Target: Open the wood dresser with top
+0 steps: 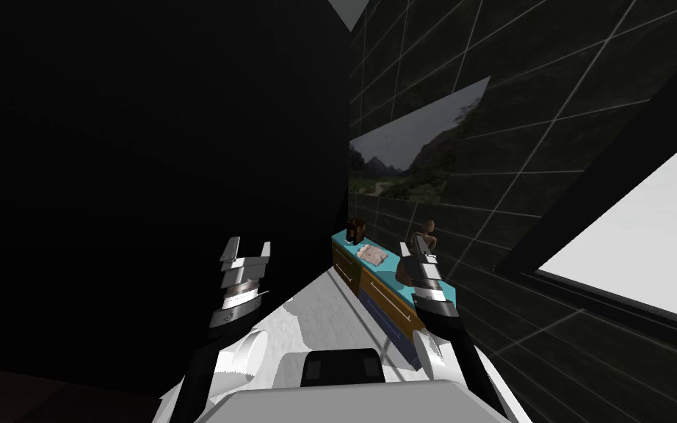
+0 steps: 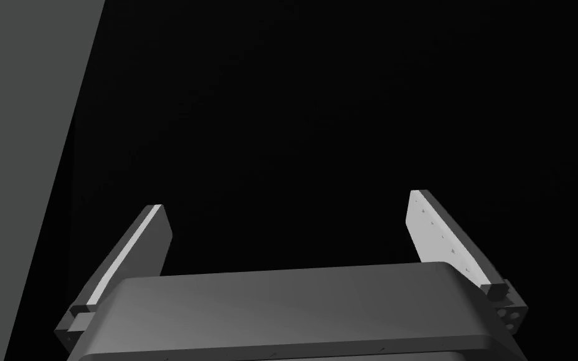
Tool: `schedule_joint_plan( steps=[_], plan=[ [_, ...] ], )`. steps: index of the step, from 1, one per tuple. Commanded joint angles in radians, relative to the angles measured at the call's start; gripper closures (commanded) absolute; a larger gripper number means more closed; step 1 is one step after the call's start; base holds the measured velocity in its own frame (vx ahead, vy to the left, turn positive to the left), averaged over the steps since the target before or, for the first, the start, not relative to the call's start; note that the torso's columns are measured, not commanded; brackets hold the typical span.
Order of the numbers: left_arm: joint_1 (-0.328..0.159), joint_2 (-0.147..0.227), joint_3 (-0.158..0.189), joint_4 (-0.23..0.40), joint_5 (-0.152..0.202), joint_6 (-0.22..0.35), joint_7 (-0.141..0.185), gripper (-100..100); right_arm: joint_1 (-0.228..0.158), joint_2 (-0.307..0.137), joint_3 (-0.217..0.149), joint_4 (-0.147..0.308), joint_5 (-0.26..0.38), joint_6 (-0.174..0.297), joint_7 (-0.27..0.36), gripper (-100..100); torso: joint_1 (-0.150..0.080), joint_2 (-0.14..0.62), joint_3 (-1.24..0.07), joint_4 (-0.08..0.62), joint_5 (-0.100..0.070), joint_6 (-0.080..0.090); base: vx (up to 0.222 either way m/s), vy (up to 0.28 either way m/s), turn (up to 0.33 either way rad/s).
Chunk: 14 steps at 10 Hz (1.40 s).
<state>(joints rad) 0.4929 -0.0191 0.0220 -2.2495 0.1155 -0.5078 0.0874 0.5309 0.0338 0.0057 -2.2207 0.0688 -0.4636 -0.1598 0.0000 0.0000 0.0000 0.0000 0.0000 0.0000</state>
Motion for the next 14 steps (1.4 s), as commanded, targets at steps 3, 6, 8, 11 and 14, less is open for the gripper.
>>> schedule_joint_plan(
  steps=[3, 6, 8, 11, 14],
  plan=[
    [0.0, 0.0, 0.0, 0.0, 0.0, 0.0, 0.0, 0, 0.0, 0.0, 0.0, 0.0, 0.0, 0.0, 0.0, 0, 0.0, 0.175, -0.351, 0.176, 0.0, 0.0, 0.0, 0.0, 0.0],
    [0.0, 0.0, 0.0, 0.0, 0.0, 0.0, 0.0, 0, 0.0, 0.0, 0.0, 0.0, 0.0, 0.0, 0.0, 0, 0.0, 0.396, -0.792, 0.396, 0.0, 0.0, 0.0, 0.0, 0.0],
    [0.0, 0.0, 0.0, 0.0, 0.0, 0.0, 0.0, 0, 0.0, 0.0, 0.0, 0.0, 0.0, 0.0, 0.0, 0, 0.0, 0.544, -1.087, 0.544, 0.0, 0.0, 0.0, 0.0, 0.0],
    [0.0, 0.0, 0.0, 0.0, 0.0, 0.0, 0.0, 0, -0.004, -0.075, 0.008, 0.018, 0.024, 0.013, 0.023, -100, 0.0, 0.725, -1.451, 0.724, 0.0, 0.0, 0.012, -0.001, 0.039],
    [0.0, 0.0, 0.0, 0.0, 0.0, 0.0, 0.0, 0, -0.013, -0.154, 0.028, 0.058, 0.08, 0.043, 0.076, -100, 0.0, 0.736, -1.477, 0.737, 0.0, 0.0, 0.043, -0.014, 0.093]
  ],
)
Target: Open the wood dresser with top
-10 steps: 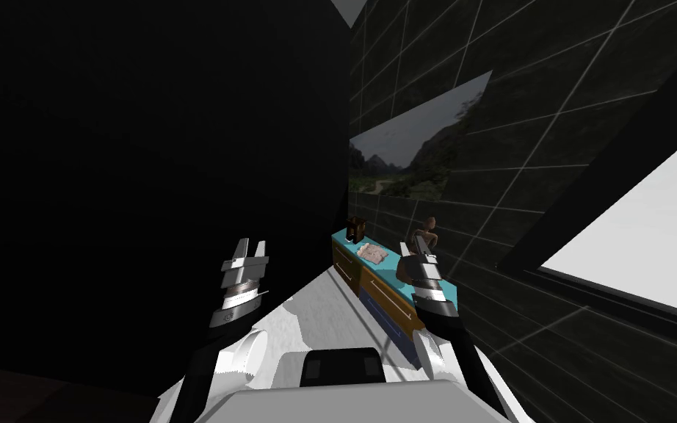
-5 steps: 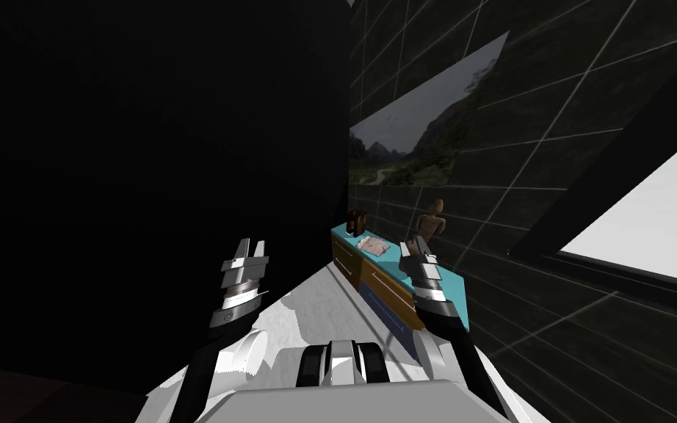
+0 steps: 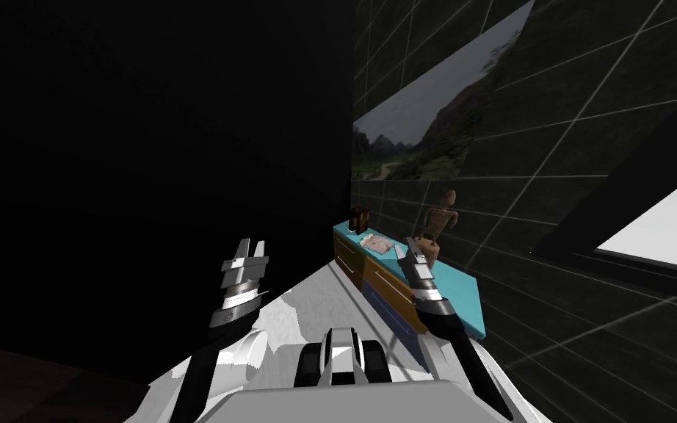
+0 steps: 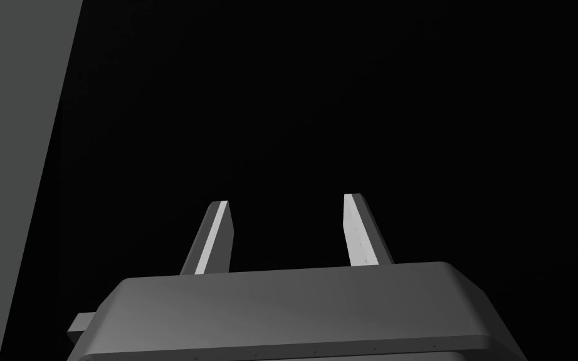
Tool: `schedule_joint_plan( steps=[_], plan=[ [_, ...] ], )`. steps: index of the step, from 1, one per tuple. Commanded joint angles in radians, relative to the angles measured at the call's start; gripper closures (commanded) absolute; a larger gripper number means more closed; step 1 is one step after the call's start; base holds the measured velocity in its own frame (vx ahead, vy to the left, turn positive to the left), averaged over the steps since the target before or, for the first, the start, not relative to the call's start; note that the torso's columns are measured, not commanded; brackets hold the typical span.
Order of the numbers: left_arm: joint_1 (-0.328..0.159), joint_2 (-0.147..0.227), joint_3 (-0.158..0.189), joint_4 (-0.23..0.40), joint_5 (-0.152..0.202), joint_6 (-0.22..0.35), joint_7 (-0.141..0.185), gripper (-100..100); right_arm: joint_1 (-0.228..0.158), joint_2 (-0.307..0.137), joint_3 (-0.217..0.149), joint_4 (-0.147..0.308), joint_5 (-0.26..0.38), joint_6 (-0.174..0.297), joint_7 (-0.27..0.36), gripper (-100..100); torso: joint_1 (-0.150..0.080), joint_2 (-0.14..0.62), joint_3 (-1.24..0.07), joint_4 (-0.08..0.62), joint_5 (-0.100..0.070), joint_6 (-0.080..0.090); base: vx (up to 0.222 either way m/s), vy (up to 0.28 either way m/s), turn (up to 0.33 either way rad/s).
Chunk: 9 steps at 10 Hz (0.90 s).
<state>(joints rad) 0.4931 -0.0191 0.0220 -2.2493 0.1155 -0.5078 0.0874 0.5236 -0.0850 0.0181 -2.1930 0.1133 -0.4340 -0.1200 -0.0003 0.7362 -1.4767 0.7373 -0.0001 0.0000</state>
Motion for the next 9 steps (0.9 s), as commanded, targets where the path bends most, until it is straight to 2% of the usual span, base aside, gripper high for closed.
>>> schedule_joint_plan(
  steps=[1, 7, 8, 9],
  plan=[
    [0.0, 0.0, 0.0, 0.0, 0.0, 0.0, 0.0, 0, -0.01, -0.053, 0.024, 0.047, 0.06, 0.027, 0.06, -100, 0.0, 0.0, 0.0, 0.0, 0.0, 0.0, 0.059, -0.017, 0.14],
    [0.0, 0.0, 0.0, 0.0, 0.0, 0.0, 0.0, 0, -0.038, -0.113, 0.089, 0.171, 0.239, 0.127, 0.231, -100, 0.0, 0.002, 0.001, 0.001, 0.0, 0.0, 0.081, -0.024, 0.166],
    [0.0, 0.0, 0.0, 0.0, 0.0, 0.0, 0.0, 0, -0.038, -0.113, 0.089, 0.171, 0.25, 0.127, 0.24, -100, 0.001, 0.002, 0.001, 0.001, 0.0, 0.0, 0.064, -0.023, 0.066],
    [0.0, 0.0, 0.0, 0.0, 0.0, 0.0, 0.0, 0, -0.043, -0.12, 0.102, 0.195, 0.287, 0.147, 0.275, -100, 0.001, 0.003, 0.001, 0.001, 0.0, 0.0, 0.051, -0.012, 0.104]
  ],
)
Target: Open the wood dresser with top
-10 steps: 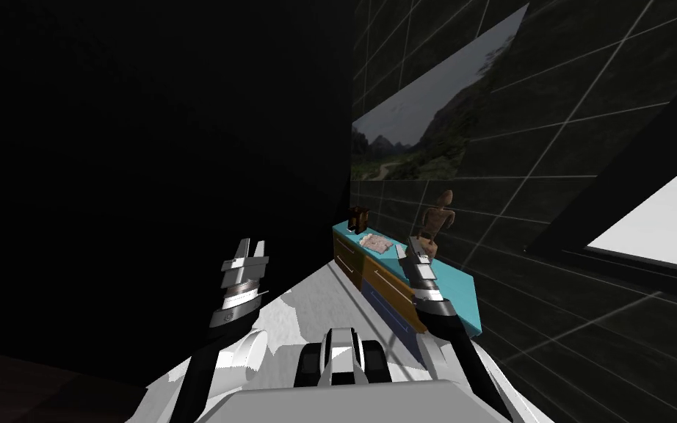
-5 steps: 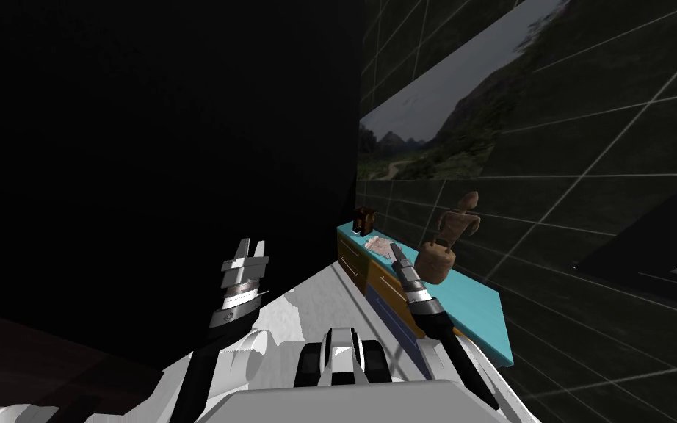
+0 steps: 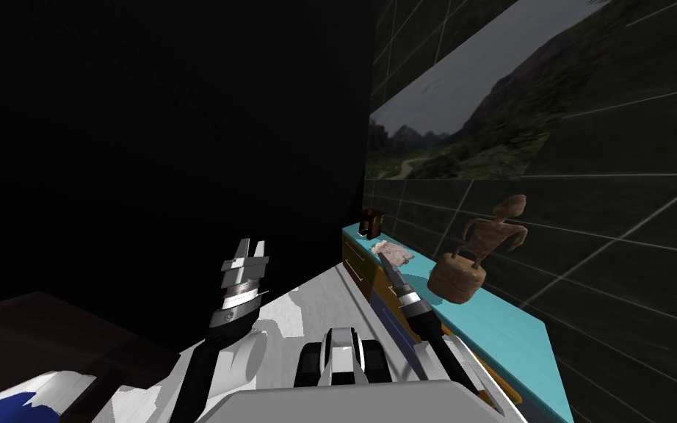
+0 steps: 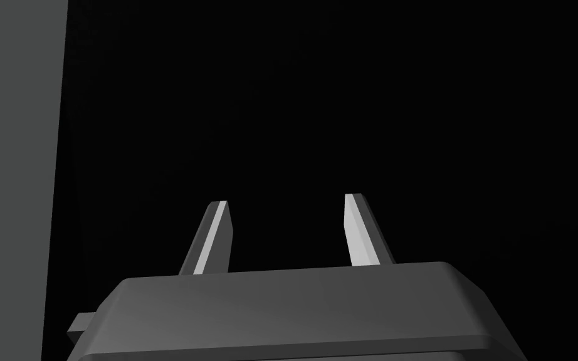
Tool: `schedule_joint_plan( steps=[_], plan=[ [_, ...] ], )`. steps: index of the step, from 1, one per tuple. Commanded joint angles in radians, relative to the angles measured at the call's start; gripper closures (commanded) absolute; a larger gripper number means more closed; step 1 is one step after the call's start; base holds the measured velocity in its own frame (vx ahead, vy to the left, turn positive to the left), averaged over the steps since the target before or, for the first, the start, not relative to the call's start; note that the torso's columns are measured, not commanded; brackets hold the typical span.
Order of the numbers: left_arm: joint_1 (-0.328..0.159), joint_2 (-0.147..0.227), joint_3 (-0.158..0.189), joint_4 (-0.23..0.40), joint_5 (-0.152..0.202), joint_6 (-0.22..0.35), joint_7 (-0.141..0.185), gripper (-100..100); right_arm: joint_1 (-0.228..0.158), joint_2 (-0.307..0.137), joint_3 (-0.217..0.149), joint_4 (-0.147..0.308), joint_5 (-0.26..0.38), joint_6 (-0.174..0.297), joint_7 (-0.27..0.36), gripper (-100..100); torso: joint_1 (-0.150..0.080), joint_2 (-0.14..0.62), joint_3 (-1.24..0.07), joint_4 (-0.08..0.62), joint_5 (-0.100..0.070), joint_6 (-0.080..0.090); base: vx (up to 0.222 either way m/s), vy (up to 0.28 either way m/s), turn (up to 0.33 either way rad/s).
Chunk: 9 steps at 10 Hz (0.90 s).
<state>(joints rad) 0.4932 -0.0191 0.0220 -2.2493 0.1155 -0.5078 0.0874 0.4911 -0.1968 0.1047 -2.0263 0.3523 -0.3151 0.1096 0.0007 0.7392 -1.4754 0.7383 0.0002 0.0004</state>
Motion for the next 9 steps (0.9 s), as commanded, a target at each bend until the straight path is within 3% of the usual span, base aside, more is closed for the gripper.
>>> schedule_joint_plan(
  steps=[1, 2, 9],
  plan=[
    [0.0, 0.0, 0.0, 0.0, 0.0, 0.0, 0.0, 0, -0.016, -0.015, 0.028, 0.053, 0.078, 0.048, 0.073, -100, 0.0, 0.0, 0.0, 0.0, 0.0, -0.001, 0.068, -0.027, 0.231],
    [0.0, 0.0, 0.0, 0.0, 0.0, 0.0, 0.0, 0, -0.016, -0.015, 0.028, 0.053, 0.086, 0.048, 0.082, -100, -0.001, -0.001, 0.0, 0.0, 0.0, -0.001, 0.056, -0.025, 0.081],
    [0.0, 0.0, 0.0, 0.0, 0.0, 0.0, 0.0, 0, -0.047, -0.054, 0.098, 0.191, 0.283, 0.157, 0.266, -100, 0.0, -0.001, -0.001, 0.0, 0.0, 0.0, 0.064, -0.031, 0.142]
  ],
)
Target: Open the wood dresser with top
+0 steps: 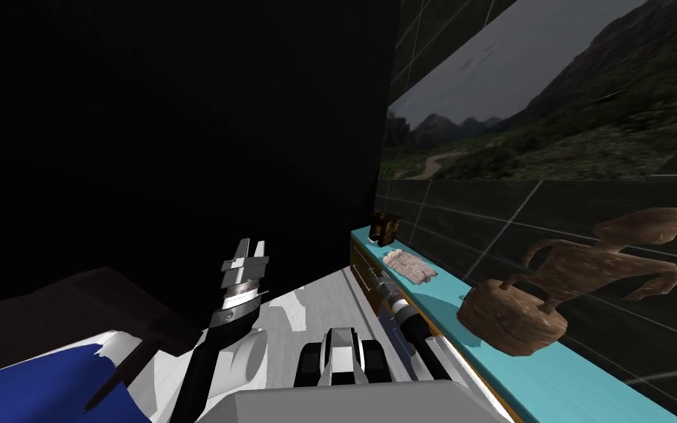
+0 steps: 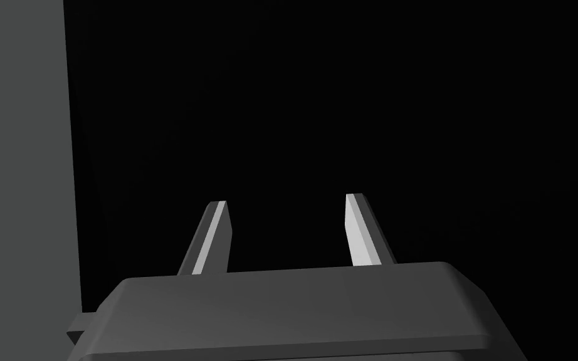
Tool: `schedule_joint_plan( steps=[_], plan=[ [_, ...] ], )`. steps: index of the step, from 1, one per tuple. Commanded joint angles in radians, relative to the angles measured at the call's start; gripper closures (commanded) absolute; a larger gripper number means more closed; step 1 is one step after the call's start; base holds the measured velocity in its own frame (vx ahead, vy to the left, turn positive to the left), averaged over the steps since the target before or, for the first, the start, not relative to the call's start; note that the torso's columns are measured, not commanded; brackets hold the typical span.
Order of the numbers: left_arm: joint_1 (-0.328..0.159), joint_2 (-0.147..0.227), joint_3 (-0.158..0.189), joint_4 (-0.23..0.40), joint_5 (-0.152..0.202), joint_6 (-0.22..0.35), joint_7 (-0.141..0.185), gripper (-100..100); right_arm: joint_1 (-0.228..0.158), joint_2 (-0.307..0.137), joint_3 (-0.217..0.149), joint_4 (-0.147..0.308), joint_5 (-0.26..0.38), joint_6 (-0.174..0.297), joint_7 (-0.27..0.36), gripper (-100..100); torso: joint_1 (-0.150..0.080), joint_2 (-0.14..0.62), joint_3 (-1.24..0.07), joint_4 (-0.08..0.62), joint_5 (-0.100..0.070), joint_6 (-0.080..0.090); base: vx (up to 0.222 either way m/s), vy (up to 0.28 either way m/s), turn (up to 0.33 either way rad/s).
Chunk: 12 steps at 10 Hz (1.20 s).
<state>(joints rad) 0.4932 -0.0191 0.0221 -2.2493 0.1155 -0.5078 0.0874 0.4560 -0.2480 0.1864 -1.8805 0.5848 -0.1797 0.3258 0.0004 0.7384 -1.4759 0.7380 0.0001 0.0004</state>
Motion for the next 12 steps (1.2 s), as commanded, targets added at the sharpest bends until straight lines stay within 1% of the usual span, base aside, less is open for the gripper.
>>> schedule_joint_plan(
  steps=[1, 2, 3, 4, 6, 7, 9, 10, 12],
  plan=[
    [0.0, 0.0, 0.0, 0.0, 0.0, 0.0, 0.0, 0, -0.012, -0.002, 0.016, 0.046, 0.057, 0.021, 0.059, -100, 0.0, 0.0, 0.0, 0.0, 0.0, -0.001, 0.037, -0.023, 0.077],
    [0.0, 0.0, 0.0, 0.0, 0.0, 0.0, 0.0, 0, -0.019, -0.011, 0.031, 0.076, 0.097, 0.044, 0.098, -100, 0.001, 0.001, 0.001, 0.0, 0.0, 0.0, 0.044, -0.021, 0.155],
    [0.0, 0.0, 0.0, 0.0, 0.0, 0.0, 0.0, 0, -0.026, -0.02, 0.045, 0.105, 0.127, 0.067, 0.124, -100, 0.0, 0.0, 0.0, 0.0, 0.0, -0.001, 0.08, -0.037, 0.257],
    [0.0, 0.0, 0.0, 0.0, 0.0, 0.0, 0.0, 0, -0.026, -0.02, 0.045, 0.108, 0.141, 0.067, 0.139, -100, -0.001, -0.002, -0.001, 0.0, 0.0, -0.001, 0.064, -0.04, 0.066],
    [0.0, 0.0, 0.0, 0.0, 0.0, 0.0, 0.0, 0, -0.041, -0.039, 0.074, 0.173, 0.209, 0.114, 0.203, -100, 0.0, 0.0, 0.0, 0.0, 0.0, -0.001, 0.069, -0.043, 0.162],
    [0.0, 0.0, 0.0, 0.0, 0.0, 0.0, 0.0, 0, -0.041, -0.039, 0.074, 0.173, 0.225, 0.114, 0.22, -100, -0.001, -0.001, 0.0, 0.0, 0.0, -0.001, 0.067, -0.048, 0.101],
    [0.0, 0.0, 0.0, 0.0, 0.0, 0.0, 0.0, 0, -0.056, -0.057, 0.103, 0.241, 0.293, 0.161, 0.284, -100, 0.0, 0.0, 0.0, 0.0, 0.0, -0.001, 0.064, -0.044, 0.183],
    [0.0, 0.0, 0.0, 0.0, 0.0, 0.0, 0.0, 0, -0.056, -0.057, 0.103, 0.241, 0.308, 0.161, 0.3, -100, 0.0, 0.0, 0.0, 0.0, 0.0, 0.0, 0.052, -0.045, 0.085],
    [0.0, 0.0, 0.0, 0.0, 0.0, 0.0, 0.0, 0, -0.072, -0.075, 0.131, 0.305, 0.376, 0.207, 0.363, -100, 0.0, 0.0, 0.0, 0.0, 0.0, -0.001, 0.065, -0.041, 0.182]
  ],
)
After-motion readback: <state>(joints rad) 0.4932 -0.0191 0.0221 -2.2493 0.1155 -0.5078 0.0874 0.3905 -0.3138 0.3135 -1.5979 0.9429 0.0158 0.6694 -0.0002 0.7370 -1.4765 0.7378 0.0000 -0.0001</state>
